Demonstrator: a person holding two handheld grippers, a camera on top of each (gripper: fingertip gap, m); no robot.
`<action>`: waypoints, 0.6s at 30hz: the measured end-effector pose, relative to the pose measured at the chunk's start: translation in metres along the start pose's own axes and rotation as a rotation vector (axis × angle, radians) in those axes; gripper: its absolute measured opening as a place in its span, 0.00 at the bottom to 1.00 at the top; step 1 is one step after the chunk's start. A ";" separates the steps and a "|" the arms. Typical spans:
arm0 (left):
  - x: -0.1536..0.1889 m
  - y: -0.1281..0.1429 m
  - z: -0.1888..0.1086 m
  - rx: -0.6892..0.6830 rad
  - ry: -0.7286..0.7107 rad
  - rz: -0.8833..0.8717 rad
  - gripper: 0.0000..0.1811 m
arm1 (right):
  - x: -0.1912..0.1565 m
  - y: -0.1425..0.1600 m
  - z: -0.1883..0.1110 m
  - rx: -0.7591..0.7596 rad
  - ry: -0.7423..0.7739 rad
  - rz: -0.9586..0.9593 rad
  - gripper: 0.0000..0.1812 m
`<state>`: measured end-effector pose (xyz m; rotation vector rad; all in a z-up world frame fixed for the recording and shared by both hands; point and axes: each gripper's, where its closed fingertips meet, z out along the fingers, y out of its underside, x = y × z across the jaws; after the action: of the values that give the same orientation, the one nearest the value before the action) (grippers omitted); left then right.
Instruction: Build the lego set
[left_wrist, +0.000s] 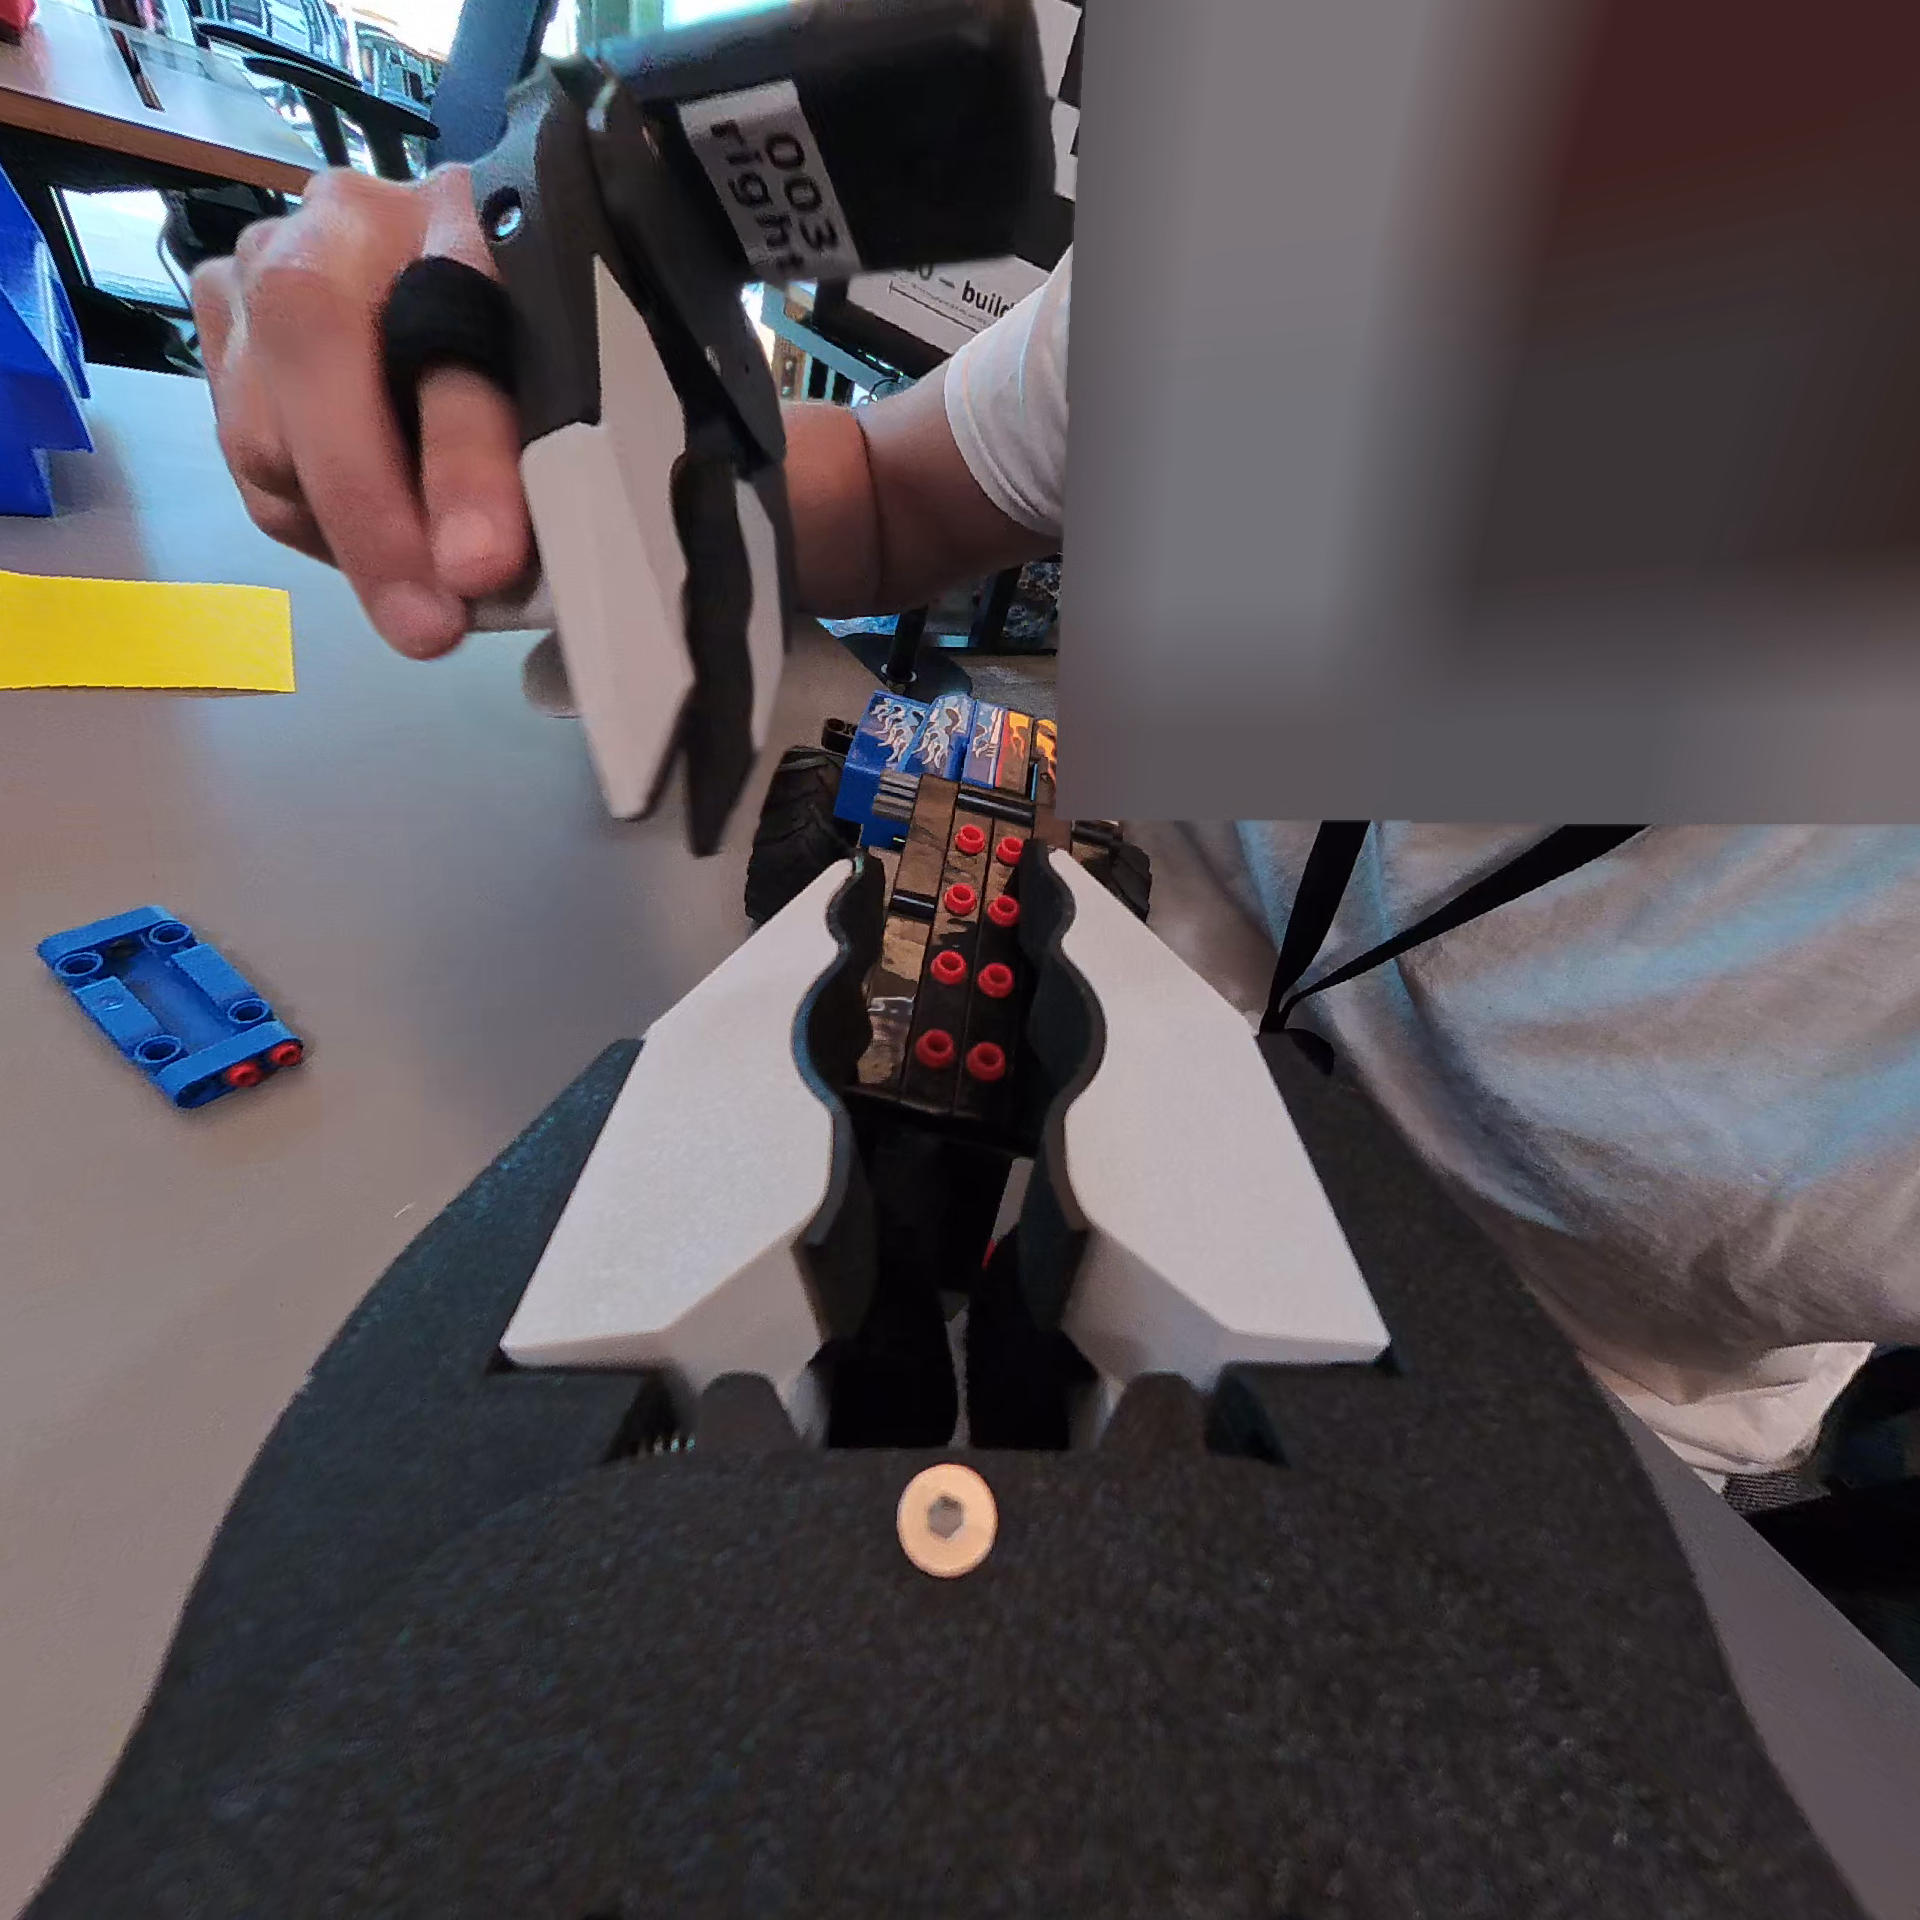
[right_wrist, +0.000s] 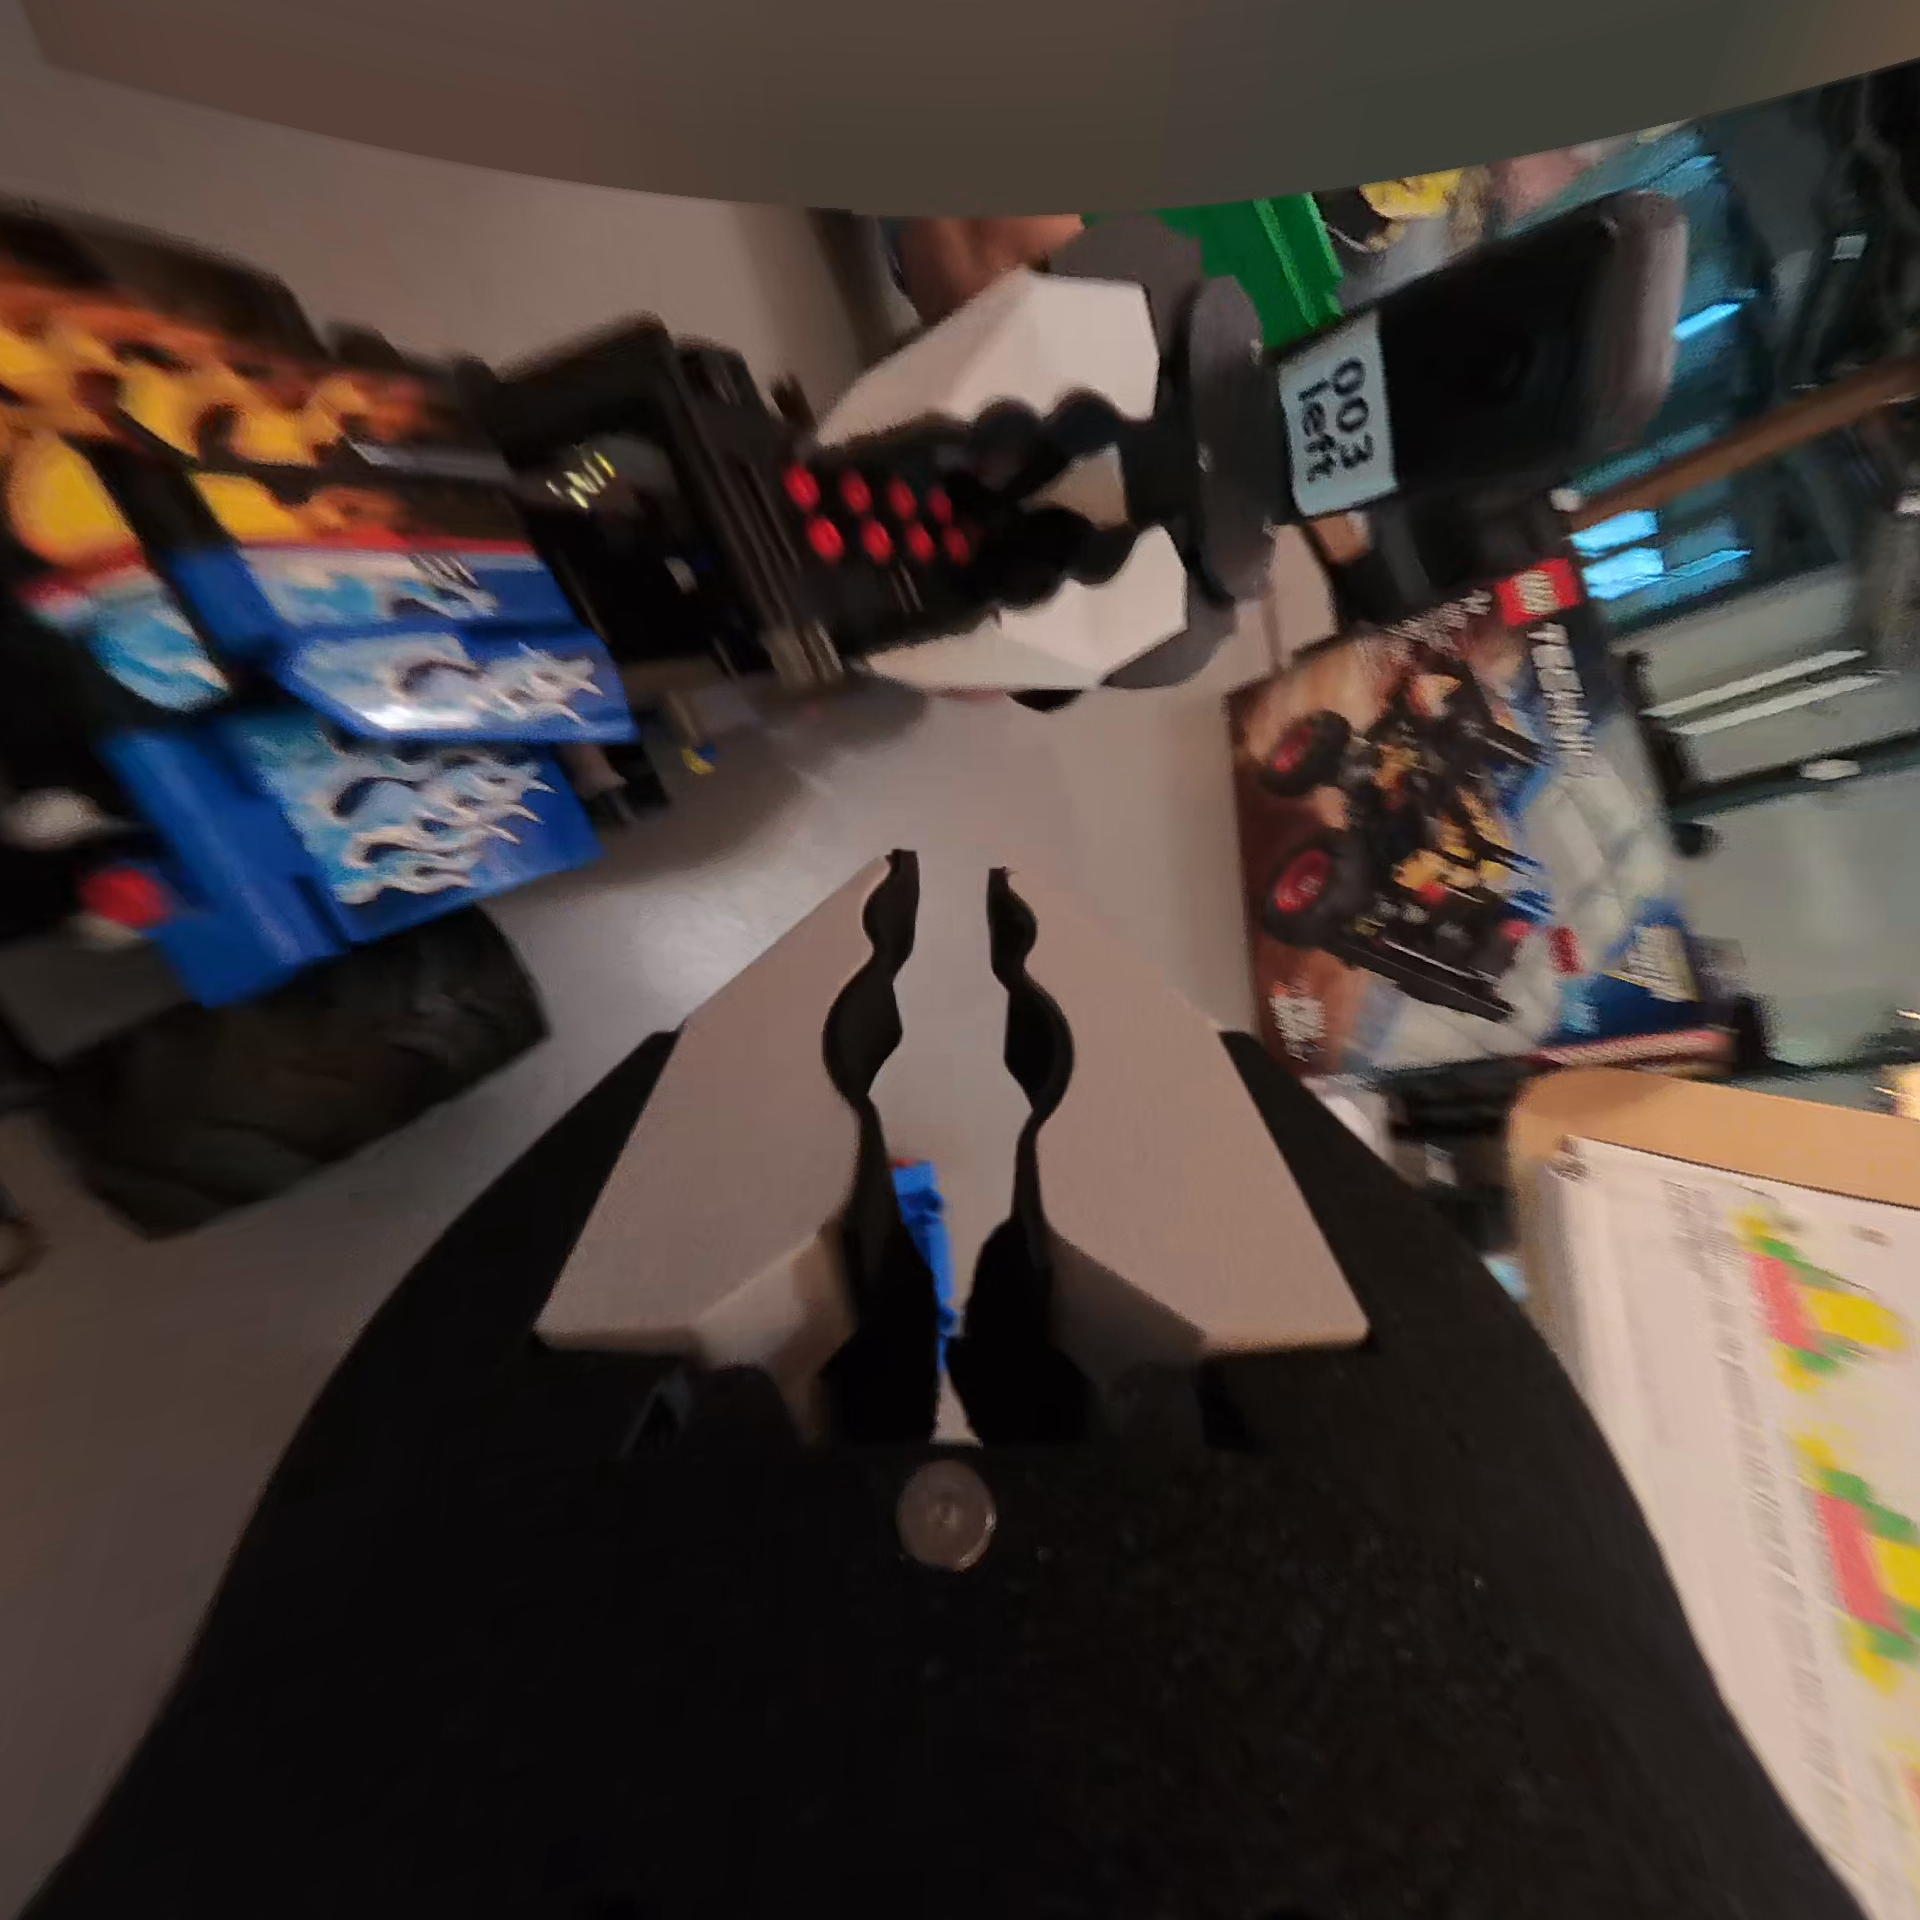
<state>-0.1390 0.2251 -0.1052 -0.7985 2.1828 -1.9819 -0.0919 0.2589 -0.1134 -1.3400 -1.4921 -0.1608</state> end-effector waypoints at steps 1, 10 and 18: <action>0.000 0.000 0.000 0.000 0.000 -0.001 0.15 | 0.005 0.004 0.002 -0.035 0.055 -0.058 0.02; 0.000 0.000 0.000 0.002 0.001 -0.007 0.14 | 0.027 0.000 -0.005 -0.097 0.309 -0.380 0.00; 0.000 0.000 0.000 0.001 0.001 -0.007 0.14 | 0.028 -0.002 -0.005 -0.117 0.308 -0.378 0.00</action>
<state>-0.1395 0.2252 -0.1052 -0.8067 2.1819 -1.9874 -0.0849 0.2721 -0.0897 -1.0534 -1.4717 -0.6754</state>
